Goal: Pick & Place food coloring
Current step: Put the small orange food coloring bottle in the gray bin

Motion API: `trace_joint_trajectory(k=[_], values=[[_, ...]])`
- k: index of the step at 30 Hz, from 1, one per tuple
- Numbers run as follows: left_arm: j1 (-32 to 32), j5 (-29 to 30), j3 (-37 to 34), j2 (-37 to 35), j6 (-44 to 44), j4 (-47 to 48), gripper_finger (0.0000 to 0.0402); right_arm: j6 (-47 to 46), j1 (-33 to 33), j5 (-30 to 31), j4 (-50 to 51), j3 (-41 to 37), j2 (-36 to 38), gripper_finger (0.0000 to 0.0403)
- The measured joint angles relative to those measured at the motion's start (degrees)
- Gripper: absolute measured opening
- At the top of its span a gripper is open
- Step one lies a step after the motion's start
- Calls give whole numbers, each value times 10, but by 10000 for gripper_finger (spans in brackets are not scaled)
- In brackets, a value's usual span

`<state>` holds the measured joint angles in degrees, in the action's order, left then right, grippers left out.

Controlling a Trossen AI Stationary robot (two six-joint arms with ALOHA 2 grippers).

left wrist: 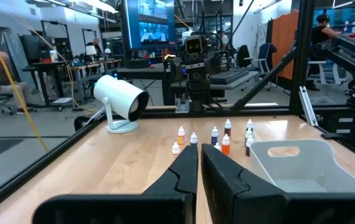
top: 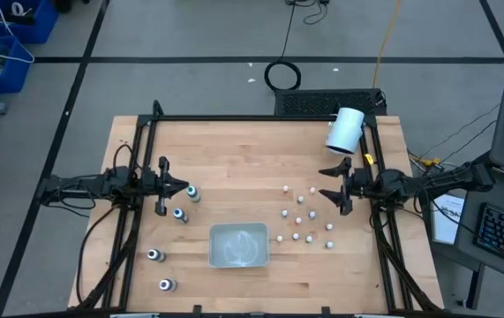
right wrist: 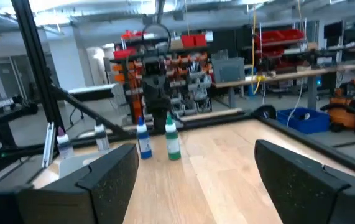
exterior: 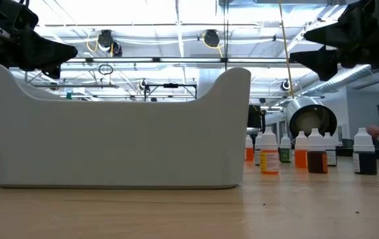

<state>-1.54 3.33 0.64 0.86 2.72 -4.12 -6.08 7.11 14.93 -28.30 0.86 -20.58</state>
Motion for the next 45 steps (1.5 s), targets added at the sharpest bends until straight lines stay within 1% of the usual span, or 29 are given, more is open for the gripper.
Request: trace_joint_trajectory(k=[4, 6, 7, 9, 10, 13, 15, 17, 19, 22, 24, 27, 29, 32, 33, 34, 37, 38, 40, 43, 45], values=[[0, 0, 0, 0, 0, 0, 26, 48, 0, 0, -56, 0, 0, 309], [0, 0, 0, 0, 0, 0, 26, 42, 0, 0, -80, 12, 1, 309], [0, 0, 0, 0, 0, 0, 26, 27, 0, 1, -44, 33, 2, 309], [0, 0, 0, 0, 0, 0, 26, -6, 0, 6, 149, 99, -11, 309], [0, 0, 0, 0, 0, 0, 26, -21, 0, 18, 231, 140, -27, 309], [0, 0, 0, 0, 0, 0, 26, -75, 0, 68, 382, 240, -90, 309], [0, -1, 0, 1, 0, 0, 26, -85, 0, 74, 442, 281, -140, 309], [0, -2, 0, 2, 0, -1, 26, -75, -1, 60, 450, 321, -180, 309], [0, -2, 0, 3, 0, -5, 26, -73, -4, 25, 448, 348, -211, 309], [0, -2, 0, 4, 0, -4, 26, -103, -1, -63, 464, 347, -248, 309], [0, -2, 0, 4, 0, -4, 26, -110, 1, -95, 465, 346, -261, 309], [0, -3, 0, 4, 0, -4, 26, -112, 1, -85, 440, 349, -277, 309], [0, -3, 0, 4, 0, -4, 26, -91, 0, -79, 430, 347, -291, 309], [0, -3, 0, 4, 0, -4, 26, -65, 0, -102, 415, 348, -293, 309], [0, -3, 0, 4, 0, -4, 26, -54, 0, -102, 414, 348, -293, 309], [0, -3, 0, 4, 0, -4, 26, -52, 0, -87, 414, 348, -294, 309], [0, -3, 0, 4, 0, -4, 26, -74, -1, -9, 397, 349, -297, 309], [0, -3, 0, 4, -1, -5, 26, -75, -3, 2, 412, 353, -300, 309], [0, -3, 0, 4, 0, -4, 26, -81, -18, 1, 495, 373, -321, 309], [0, -3, 0, 4, -1, -4, 26, -108, -54, 2, 622, 440, -392, 309], [0, -3, 0, 4, 0, -4, 26, -112, -77, 1, 687, 491, -448, 309]])
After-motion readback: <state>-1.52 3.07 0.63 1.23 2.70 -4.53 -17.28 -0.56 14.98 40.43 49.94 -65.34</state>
